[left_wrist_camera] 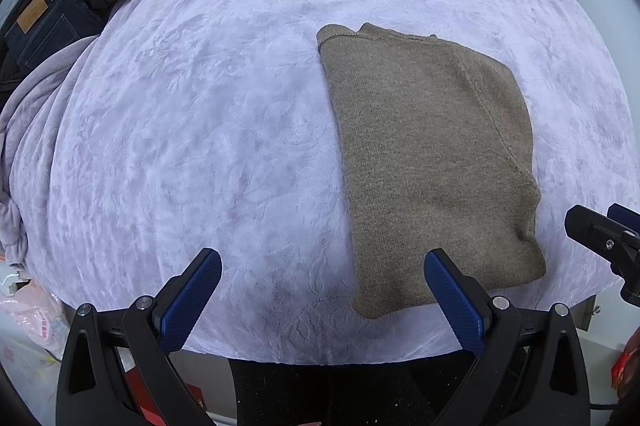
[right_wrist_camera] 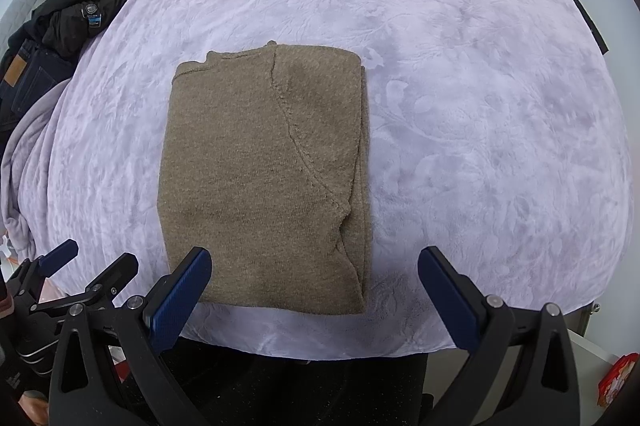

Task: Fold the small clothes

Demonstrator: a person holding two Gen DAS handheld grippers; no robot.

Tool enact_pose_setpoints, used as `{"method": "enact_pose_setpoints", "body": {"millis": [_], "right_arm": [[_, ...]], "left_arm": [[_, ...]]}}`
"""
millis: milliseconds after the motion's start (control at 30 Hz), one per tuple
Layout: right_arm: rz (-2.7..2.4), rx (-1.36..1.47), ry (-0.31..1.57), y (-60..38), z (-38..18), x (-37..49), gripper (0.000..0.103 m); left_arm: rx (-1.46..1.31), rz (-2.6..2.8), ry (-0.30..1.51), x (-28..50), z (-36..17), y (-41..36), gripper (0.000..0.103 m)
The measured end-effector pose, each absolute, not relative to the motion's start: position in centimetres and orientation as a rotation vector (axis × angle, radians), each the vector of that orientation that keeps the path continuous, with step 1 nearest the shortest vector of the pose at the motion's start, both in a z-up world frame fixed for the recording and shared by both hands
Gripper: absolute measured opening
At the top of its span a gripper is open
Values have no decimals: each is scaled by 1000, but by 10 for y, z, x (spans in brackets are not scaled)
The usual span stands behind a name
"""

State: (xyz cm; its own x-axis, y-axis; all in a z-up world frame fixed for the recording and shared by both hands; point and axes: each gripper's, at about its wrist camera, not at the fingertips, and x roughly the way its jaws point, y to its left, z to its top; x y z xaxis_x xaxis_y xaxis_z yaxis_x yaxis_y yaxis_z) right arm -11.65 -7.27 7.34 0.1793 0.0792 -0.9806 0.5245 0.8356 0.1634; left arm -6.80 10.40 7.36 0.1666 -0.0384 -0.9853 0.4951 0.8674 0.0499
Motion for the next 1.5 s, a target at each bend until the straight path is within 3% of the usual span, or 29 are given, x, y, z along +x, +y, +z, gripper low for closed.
{"method": "enact_pose_setpoints", "body": {"millis": [1500], "right_arm": [[-338,541,1379,-69,70,-115,103]], "left_arm": [[433,-392,1360,-65,68,105,102]]}}
